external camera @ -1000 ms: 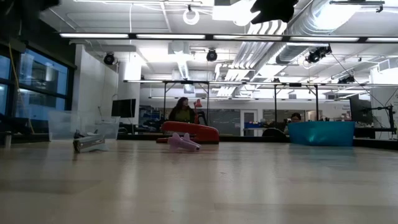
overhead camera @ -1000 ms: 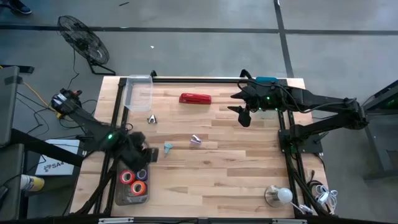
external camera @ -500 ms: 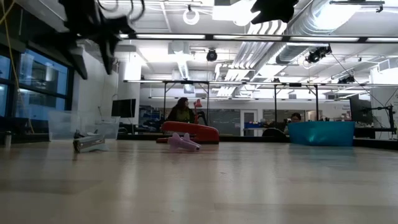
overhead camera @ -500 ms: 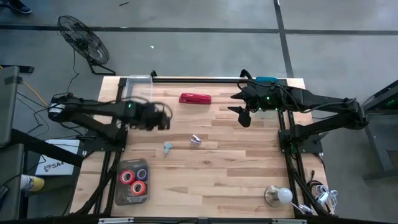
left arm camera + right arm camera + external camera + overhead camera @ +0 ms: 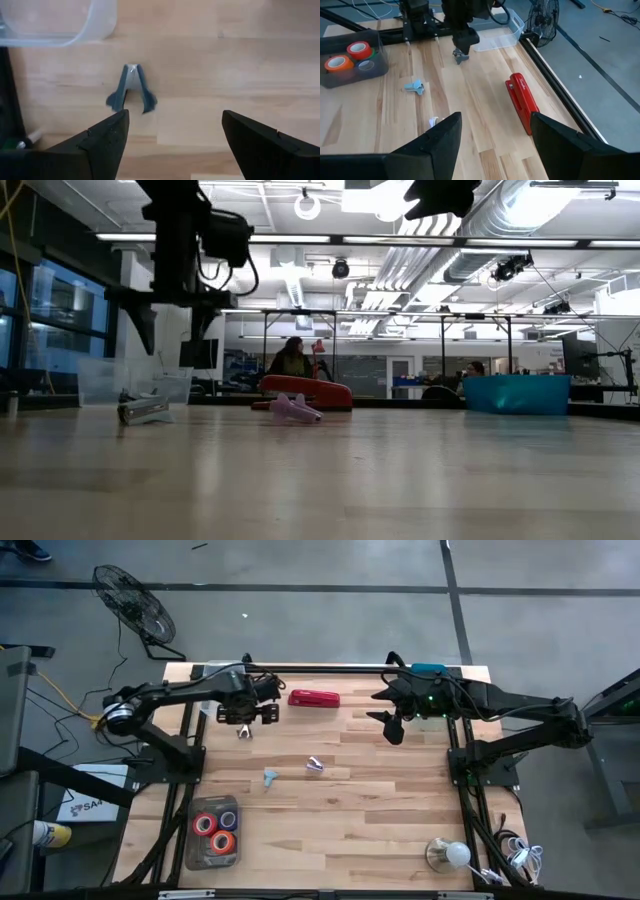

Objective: Pick and place Stapler, Stapler remover, tape
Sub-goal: Put the black staple remover into the blue bin

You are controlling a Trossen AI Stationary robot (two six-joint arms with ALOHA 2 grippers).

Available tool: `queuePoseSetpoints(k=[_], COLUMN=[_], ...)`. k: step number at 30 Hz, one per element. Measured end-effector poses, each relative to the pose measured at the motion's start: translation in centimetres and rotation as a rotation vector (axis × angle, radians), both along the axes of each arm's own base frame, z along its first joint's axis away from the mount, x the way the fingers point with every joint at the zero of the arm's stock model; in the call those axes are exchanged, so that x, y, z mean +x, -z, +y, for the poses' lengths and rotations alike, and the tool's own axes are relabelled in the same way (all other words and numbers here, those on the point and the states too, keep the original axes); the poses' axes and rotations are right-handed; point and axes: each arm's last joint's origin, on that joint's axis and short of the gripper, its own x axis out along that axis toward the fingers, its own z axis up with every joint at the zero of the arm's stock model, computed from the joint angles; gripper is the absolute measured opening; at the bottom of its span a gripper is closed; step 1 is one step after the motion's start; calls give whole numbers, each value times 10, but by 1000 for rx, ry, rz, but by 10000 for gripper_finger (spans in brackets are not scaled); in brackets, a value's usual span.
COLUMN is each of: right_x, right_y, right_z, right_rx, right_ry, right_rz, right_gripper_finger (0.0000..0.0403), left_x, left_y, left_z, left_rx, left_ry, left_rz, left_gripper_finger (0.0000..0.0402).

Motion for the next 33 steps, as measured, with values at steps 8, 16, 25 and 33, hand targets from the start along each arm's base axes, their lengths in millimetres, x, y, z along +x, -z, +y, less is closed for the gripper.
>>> queuePoseSetpoints(k=[8,16,25,33], right_x=[0,-1,-1,-1], right_y=[1,1,1,1], right_z=[0,0,0,0], right_rx=[2,9,10,9], right_ry=[7,14,20,19], right_rz=[8,8,8,8], right_gripper_finger=[227,227,227,227], left_x=[10,10,3,-3], left_y=[21,36,47,60], left_z=[7,8,5,2], left_rx=[0,-8,-5,-30], left_ry=[-3,-47,-61,-56], left_rz=[83,167,214,220], left_gripper_finger=[314,314,314,314])
